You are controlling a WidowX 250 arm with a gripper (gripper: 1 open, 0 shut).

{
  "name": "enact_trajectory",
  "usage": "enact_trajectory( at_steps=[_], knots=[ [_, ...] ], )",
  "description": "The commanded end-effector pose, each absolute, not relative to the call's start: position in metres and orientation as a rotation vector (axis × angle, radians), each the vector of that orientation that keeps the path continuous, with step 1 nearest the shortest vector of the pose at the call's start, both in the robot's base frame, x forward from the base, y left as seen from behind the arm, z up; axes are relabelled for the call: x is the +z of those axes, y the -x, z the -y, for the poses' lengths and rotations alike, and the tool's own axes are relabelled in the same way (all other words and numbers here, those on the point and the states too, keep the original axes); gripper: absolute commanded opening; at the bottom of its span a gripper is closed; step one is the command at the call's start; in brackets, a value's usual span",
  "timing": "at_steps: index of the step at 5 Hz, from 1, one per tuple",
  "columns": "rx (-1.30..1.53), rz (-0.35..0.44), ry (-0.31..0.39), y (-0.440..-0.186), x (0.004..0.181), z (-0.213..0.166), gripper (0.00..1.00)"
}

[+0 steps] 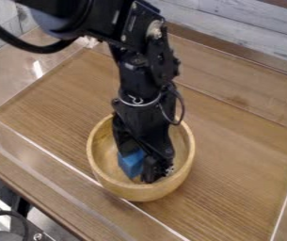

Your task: Remove the green marker from inside the brown bowl and put it on the table

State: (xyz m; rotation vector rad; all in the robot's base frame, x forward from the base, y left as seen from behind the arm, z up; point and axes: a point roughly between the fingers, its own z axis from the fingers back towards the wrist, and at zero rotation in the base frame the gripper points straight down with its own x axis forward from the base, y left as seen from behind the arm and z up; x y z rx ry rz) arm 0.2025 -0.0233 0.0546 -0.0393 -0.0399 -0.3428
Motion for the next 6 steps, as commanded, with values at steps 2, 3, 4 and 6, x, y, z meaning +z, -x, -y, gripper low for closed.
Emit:
enact_trajectory(
  at_steps=[2,3,4,6],
  knots=[
    [-0.375,0.080,0.030,-0.2139,0.0600,0.0256,1.00],
    [-0.379,0.085,0.027,-0.2161,0.0599,0.0259,1.00],
    [-0.385,0.089,0.024,-0.2177,0.0593,0.0263,1.00],
    [-0.399,0.093,0.023,-0.2185,0.0548,0.0267,1.00]
  ],
)
